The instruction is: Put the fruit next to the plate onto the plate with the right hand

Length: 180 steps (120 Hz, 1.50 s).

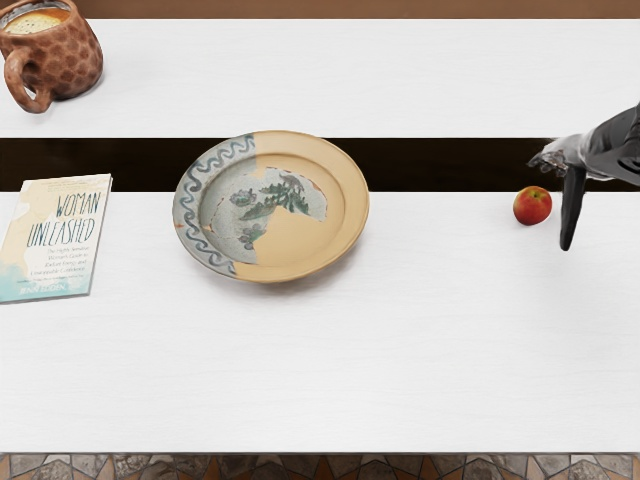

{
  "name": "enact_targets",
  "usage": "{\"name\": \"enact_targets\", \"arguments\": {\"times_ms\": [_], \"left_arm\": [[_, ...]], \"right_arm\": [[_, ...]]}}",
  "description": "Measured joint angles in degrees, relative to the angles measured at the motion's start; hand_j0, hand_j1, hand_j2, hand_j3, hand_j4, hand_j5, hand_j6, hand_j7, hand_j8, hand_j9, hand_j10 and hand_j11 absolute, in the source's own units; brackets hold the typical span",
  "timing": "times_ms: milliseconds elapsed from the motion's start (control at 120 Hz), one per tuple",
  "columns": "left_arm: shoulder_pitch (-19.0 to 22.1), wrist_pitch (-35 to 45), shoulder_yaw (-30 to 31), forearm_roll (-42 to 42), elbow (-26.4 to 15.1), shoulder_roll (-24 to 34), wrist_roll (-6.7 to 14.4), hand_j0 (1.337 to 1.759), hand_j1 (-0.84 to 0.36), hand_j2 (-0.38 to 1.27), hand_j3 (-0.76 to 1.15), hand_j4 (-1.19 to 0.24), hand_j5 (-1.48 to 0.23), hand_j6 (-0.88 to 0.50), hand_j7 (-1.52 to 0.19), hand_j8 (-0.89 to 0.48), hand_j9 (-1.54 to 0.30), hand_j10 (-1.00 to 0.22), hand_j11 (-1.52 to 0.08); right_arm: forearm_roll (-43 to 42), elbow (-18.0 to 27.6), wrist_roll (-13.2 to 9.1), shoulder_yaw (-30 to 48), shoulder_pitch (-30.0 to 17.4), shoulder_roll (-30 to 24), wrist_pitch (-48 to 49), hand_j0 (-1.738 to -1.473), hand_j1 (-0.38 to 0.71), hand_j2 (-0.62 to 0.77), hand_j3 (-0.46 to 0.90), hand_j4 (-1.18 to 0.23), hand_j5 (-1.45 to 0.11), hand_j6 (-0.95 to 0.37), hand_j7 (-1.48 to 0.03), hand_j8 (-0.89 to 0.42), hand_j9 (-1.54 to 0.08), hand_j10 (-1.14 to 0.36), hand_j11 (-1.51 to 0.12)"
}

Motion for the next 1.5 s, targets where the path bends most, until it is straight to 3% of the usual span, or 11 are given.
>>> {"name": "enact_targets", "arguments": {"times_ms": [517,875,1117,1500], "left_arm": [[1.05,0.00,-0.12,0.00,0.00,0.00,0.00,1.658,0.34,0.00,0.00,-0.01,-0.01,-0.01,-0.01,-0.01,-0.01,-0.01,-0.01],[1.23,0.00,-0.16,0.00,-0.02,0.00,-0.01,1.658,0.34,0.00,0.00,-0.01,-0.01,-0.01,-0.01,-0.01,-0.01,-0.01,-0.01],[1.23,0.00,-0.16,0.00,-0.08,0.00,-0.01,1.658,0.34,0.00,0.00,-0.01,-0.01,-0.01,-0.01,-0.01,-0.01,-0.01,-0.01],[1.23,0.00,-0.16,0.00,-0.09,0.00,-0.02,1.658,0.34,0.00,0.00,-0.01,-0.01,-0.01,-0.01,-0.01,-0.01,-0.01,-0.01]], "right_arm": [[-2.06,8.31,0.00,-3.56,-0.94,-3.35,-20.01,-1.658,-0.34,0.00,0.00,-0.01,-0.01,-0.01,-0.01,-0.01,-0.01,-0.01,-0.01],[-5.72,5.58,0.00,-4.48,-5.65,2.01,-34.51,-1.658,-0.28,-0.01,0.00,-0.06,-0.08,-0.07,-0.08,-0.06,-0.08,-0.06,-0.08],[-6.03,4.99,0.00,-4.46,-7.47,3.39,-36.66,-1.658,-0.12,-0.04,0.00,-0.19,-0.24,-0.19,-0.24,-0.19,-0.24,-0.19,-0.24],[-5.92,4.54,0.00,-4.18,-9.08,5.92,-37.50,-1.658,-0.10,-0.04,0.00,-0.21,-0.27,-0.21,-0.27,-0.21,-0.27,-0.21,-0.27]]}}
